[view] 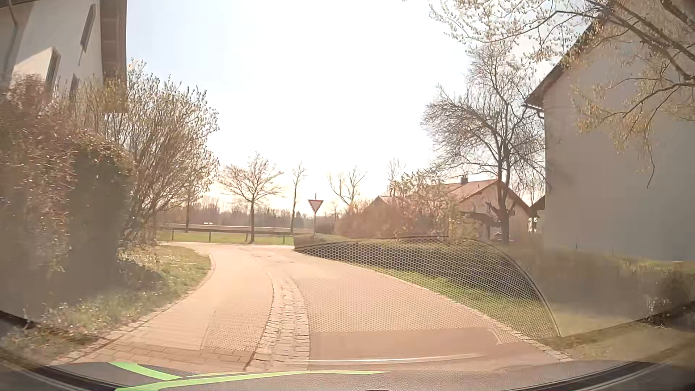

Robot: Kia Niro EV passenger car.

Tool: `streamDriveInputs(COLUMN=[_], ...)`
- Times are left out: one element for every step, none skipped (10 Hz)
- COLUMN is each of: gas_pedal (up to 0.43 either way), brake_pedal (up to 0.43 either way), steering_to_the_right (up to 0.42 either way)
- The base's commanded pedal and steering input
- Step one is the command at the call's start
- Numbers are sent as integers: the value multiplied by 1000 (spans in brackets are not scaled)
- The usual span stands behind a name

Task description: Follow the waypoints while adhering to traffic rules and regulations

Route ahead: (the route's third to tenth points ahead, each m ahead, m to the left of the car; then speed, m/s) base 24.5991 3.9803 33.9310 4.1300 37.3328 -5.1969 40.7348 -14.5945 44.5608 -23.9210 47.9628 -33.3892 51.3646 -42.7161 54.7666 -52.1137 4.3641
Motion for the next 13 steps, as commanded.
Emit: streamDriveInputs(gas_pedal=[169,177,177,177,177,177,177,177,177,177,177,189,189], brake_pedal=[0,0,0,0,0,0,0,0,0,0,0,0,0], steering_to_the_right=[87,54,26,-1,-20,-28,-36,-53,-71,-92,-105,-113,-115])
